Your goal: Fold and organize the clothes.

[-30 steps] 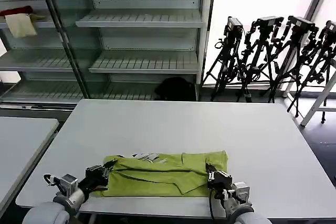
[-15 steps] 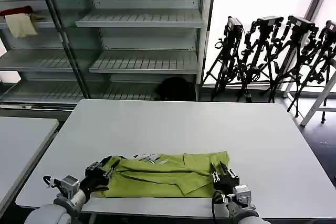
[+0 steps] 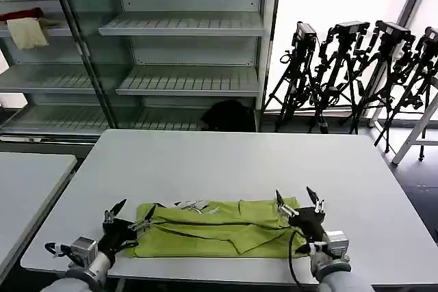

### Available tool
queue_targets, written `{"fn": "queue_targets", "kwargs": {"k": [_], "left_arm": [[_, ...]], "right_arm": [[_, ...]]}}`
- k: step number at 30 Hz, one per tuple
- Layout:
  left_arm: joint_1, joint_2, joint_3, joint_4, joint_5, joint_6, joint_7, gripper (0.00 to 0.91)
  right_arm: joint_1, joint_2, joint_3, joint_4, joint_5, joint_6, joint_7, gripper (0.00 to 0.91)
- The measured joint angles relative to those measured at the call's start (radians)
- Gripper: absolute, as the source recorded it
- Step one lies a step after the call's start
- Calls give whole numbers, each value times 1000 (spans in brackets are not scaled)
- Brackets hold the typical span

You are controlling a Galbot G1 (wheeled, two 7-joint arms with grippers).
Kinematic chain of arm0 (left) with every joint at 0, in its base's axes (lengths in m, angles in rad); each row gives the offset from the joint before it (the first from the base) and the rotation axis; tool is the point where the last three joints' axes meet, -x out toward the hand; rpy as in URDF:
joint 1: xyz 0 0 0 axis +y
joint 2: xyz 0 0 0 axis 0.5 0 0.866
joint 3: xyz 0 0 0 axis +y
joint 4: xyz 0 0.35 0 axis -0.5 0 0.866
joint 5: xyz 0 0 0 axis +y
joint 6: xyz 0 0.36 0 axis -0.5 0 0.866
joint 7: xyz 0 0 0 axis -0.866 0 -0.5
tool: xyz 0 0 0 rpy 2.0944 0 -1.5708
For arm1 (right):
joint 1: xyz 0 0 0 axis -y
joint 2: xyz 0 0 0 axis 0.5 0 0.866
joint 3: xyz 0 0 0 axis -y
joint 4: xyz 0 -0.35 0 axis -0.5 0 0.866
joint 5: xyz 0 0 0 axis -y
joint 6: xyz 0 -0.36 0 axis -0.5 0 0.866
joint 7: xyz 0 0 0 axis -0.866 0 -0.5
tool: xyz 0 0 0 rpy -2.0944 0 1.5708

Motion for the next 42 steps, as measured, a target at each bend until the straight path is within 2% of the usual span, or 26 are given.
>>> {"fn": "queue_targets", "kwargs": {"k": [9, 11, 12, 14, 15, 16, 17, 18, 35, 42], "left_arm": [[27, -79, 39, 21, 2, -25, -122, 907], [31, -89, 43, 25, -6, -24, -138, 816], [33, -93, 45, 26, -11, -22, -144, 736], [35, -101, 48, 27, -21, -18, -158, 635], [36, -105, 50, 28, -27, -15, -163, 514], [38, -109, 52, 28, -32, -12, -167, 252], [40, -112, 54, 28, -37, -8, -171, 151], [44, -115, 58, 27, -40, -6, -173, 10], [32, -147, 85, 22, -122, 70, -218, 0], [18, -153, 88, 28, -152, 73, -239, 0]], "right_arm": [[58, -3, 27, -14, 58, 24, -15, 907], [66, -4, 31, -17, 65, 27, -14, 907], [70, -5, 34, -17, 69, 29, -14, 907], [76, -5, 39, -18, 75, 31, -12, 907], [78, -6, 41, -19, 77, 32, -11, 907], [80, -6, 42, -19, 80, 33, -9, 907], [82, -6, 44, -20, 82, 34, -7, 907], [84, -6, 45, -21, 84, 35, -6, 907], [84, -6, 56, -19, 92, 39, 10, 907], [79, -5, 55, -18, 90, 38, 13, 907]]}}
